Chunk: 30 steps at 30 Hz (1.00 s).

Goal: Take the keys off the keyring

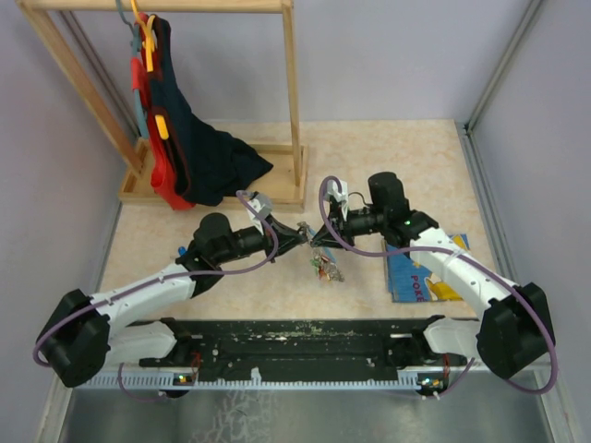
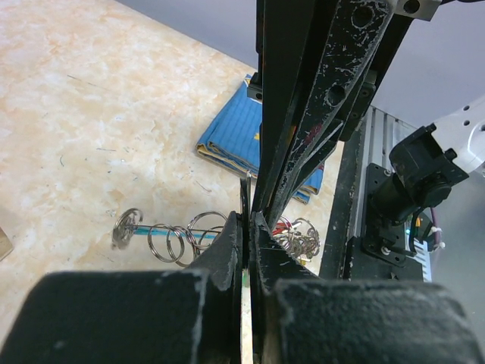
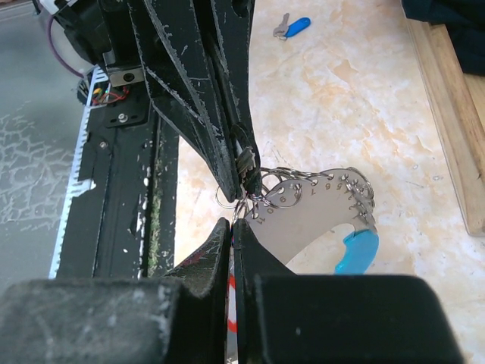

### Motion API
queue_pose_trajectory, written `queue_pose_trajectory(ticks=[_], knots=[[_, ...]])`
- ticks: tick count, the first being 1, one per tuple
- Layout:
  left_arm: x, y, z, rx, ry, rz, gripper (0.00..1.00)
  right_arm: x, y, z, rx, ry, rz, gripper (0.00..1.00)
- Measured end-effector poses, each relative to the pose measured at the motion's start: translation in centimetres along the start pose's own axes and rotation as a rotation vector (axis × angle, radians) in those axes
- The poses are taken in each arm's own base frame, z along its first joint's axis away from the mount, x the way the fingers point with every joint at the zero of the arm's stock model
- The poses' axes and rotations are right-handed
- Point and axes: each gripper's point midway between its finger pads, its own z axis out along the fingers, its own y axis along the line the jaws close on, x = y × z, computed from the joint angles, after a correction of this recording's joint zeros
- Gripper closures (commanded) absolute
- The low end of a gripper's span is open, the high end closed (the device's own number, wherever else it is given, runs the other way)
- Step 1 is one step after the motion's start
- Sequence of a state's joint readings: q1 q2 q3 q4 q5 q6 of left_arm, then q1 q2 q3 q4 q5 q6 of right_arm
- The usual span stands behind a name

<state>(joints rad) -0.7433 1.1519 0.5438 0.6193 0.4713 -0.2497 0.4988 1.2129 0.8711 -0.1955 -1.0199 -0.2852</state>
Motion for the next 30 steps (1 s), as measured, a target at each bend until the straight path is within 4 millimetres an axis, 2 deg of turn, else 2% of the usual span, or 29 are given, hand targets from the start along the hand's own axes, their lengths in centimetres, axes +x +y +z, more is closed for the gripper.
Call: queue_pose_trajectory(ticks=[14, 23, 30], knots=[[0.3, 0.5, 0.0, -0.023, 0.008, 0.001, 1.00, 0.2, -0.2, 0.0, 0.009, 0.005, 0.012, 1.00], [1.4, 1.6, 0.7, -0.059, 0.070, -0.010, 1.00, 1.0, -0.9, -0.1, 0.041, 0.019, 0.041, 1.00], [0.8, 1.7, 0.5, -0.071, 0.054, 0.005, 1.00, 0.7, -1.1, 0.0, 0.046, 0.010, 0.025, 1.00]])
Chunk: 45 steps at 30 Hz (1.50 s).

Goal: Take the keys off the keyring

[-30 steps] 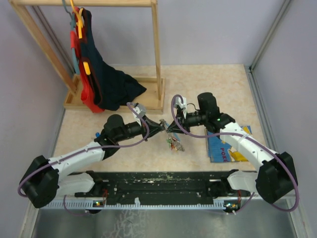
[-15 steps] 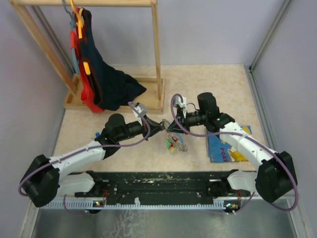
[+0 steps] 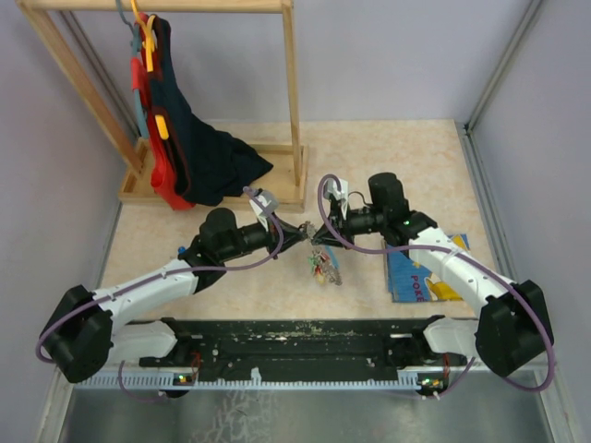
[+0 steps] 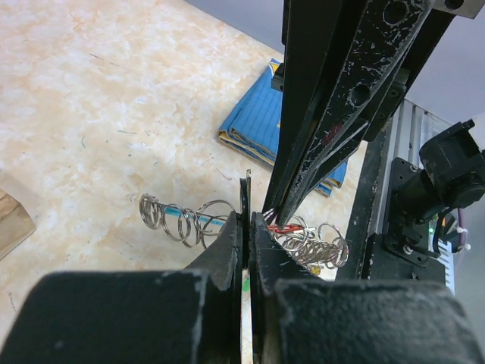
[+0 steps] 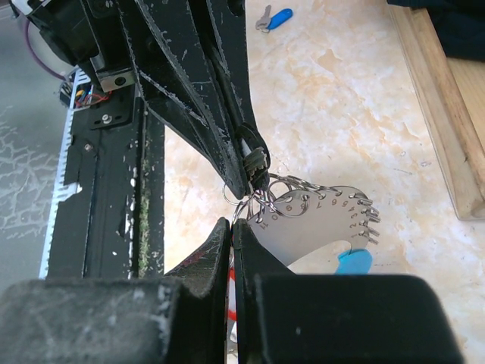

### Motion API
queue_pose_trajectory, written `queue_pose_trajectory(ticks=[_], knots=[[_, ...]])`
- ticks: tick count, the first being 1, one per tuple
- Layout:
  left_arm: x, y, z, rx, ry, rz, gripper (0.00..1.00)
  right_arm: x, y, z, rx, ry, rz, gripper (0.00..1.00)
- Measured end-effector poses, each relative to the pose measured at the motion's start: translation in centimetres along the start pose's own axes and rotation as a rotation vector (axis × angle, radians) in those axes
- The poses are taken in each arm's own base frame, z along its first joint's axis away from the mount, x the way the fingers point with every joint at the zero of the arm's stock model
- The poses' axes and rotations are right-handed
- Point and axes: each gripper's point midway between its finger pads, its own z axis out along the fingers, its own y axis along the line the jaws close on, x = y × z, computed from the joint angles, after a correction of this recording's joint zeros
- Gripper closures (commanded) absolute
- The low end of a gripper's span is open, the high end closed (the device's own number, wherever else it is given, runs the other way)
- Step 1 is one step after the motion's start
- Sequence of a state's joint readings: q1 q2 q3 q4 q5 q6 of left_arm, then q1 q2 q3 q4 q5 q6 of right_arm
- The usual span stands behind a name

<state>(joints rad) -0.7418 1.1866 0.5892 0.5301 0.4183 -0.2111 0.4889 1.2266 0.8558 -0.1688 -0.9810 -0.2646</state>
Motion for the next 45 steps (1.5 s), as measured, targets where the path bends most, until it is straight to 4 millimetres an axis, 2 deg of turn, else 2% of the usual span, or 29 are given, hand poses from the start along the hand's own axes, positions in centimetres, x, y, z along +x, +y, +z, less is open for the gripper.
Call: queue_pose_trajectory(ticks=[10, 16, 28, 35, 39, 45], knots=[[-0.3, -0.2, -0.2, 0.008, -0.011, 0.013, 1.00, 0.3, -0.2, 0.2, -0.005, 0.004, 0.011, 1.00], [-1.2, -0.5, -0.6, 0.013, -0.034, 0.060, 1.00, -0.4, 0.1, 0.3, -0.032, -0.023, -0.007, 1.00], [0.8, 0.1, -0.2, 0.016, 0.039, 0.089, 1.00, 0.3, 0.2, 0.2, -0.035, -0.023, 0.044, 1.00], [0.8, 0.1, 0.1, 0.021, 0.046, 0.086, 1.00, 0.5, 0.1, 0.2, -0.034, -0.019, 0.052, 1.00], [0.4, 0.0, -0.1, 0.021, 0.038, 0.090, 1.00, 0.5, 0.1, 0.2, -0.035, -0.020, 0.046, 1.00], [-1.2, -0.8, -1.2, 0.020, -0.014, 0.112, 1.00, -0.1, 0.2, 0.3, -0.048, -0.039, 0.008, 1.00]])
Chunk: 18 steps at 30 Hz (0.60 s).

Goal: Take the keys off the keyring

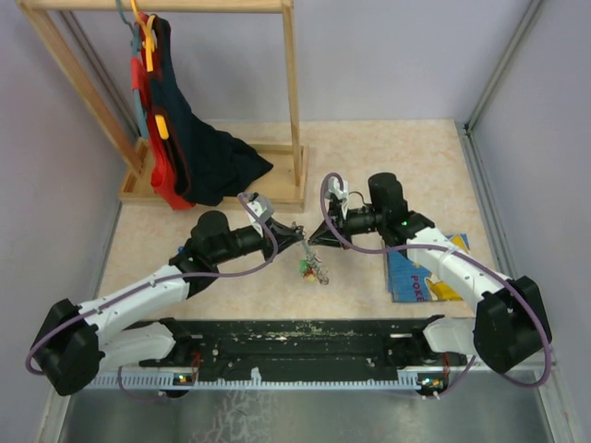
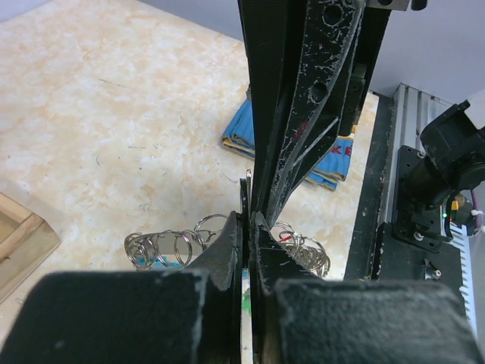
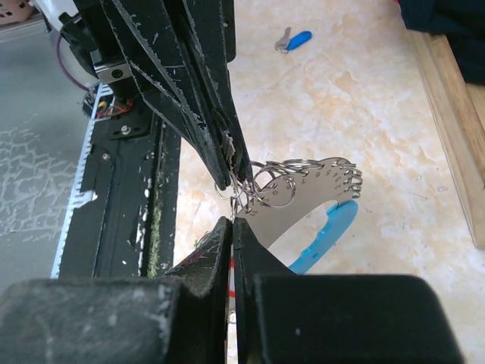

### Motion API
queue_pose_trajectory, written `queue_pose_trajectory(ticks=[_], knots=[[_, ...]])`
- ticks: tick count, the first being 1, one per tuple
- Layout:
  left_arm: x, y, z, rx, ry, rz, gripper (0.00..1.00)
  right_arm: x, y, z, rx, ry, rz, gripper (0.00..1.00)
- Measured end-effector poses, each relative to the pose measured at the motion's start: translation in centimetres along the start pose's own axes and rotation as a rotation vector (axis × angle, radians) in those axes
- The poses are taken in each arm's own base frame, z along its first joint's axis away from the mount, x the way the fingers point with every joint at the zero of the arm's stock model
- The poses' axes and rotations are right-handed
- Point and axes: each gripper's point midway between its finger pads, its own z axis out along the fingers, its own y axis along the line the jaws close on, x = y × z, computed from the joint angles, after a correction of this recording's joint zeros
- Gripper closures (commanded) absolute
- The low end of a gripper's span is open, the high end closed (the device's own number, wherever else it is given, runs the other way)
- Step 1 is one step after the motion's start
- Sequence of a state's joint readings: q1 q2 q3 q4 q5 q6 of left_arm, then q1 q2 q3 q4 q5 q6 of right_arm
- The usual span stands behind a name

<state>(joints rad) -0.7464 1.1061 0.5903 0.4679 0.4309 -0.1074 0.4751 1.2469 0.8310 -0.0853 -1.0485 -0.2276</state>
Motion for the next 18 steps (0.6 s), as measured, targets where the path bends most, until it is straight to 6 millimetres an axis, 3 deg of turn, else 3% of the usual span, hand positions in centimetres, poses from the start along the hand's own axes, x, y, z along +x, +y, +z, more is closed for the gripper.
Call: queue_pose_trajectory(ticks=[10, 18], knots=[[-1.1, -0.6, -0.7, 0.011, -0.033, 0.014, 1.00, -0.9, 0.4, 0.2, -0.037, -0.031, -0.050, 0.98], [-1.9, -0.9, 0.0, 0.038, -0.019, -0.013, 1.00, -0.5, 1.0, 0.8, -0.056, -0.015, -0.091, 0.93]])
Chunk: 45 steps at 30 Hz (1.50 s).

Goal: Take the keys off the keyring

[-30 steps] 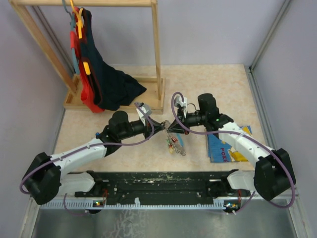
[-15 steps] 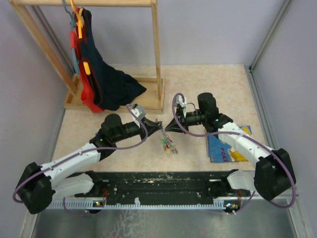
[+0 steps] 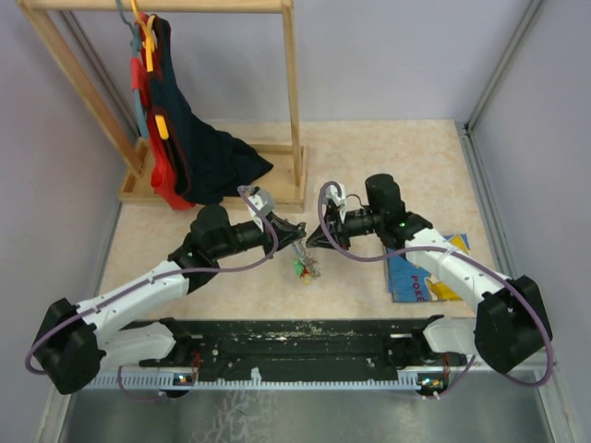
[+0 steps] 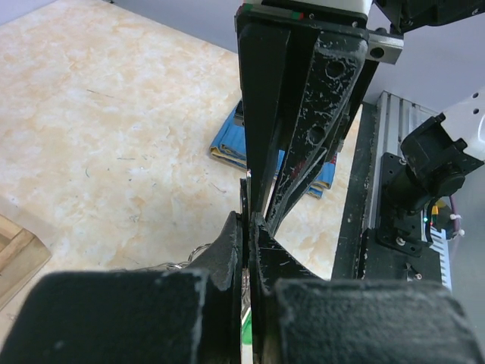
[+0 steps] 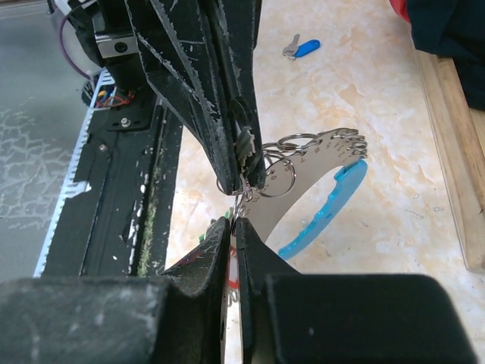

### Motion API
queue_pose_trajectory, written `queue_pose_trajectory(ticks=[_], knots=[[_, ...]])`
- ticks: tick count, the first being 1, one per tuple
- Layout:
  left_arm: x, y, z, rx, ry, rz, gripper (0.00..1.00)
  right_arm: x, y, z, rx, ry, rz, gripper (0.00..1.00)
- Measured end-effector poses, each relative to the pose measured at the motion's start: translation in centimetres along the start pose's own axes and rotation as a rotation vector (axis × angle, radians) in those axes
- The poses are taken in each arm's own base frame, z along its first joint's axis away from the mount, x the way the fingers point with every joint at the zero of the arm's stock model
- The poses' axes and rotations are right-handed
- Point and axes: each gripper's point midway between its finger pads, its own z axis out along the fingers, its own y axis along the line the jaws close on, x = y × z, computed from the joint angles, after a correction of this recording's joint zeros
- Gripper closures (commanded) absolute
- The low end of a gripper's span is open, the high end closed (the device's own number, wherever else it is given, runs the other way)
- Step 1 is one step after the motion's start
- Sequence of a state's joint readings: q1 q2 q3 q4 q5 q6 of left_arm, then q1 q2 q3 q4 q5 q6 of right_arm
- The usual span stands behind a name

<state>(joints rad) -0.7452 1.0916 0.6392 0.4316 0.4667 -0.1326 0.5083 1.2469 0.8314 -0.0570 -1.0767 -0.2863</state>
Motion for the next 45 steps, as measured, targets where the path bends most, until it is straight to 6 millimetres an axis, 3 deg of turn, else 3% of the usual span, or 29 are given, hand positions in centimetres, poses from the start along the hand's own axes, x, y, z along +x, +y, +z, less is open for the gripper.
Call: queue_pose_trajectory(ticks=[14, 24, 36, 45], knots=[[-0.8, 0.4, 0.8, -0.001, 0.004, -0.019, 1.00, 1.0, -0.1, 0.1, 0.021, 0.038, -0.003, 0.84], [-0.1, 0.5, 1.2, 0.000, 0.022, -0.063, 1.00, 0.7, 0.3, 0.2, 0.007, 0.028, 0.042, 0.69], [0.5, 0.4, 1.8, 0.012, 0.029, -0.124, 1.00, 0.8, -0.2, 0.1, 0.040, 0.033, 0.068, 0.67], [0.2, 0.0, 2.1, 0.032, 0.011, -0.158, 1.00, 1.0, -1.5, -0.1, 0.119, 0.050, 0.059, 0.71]])
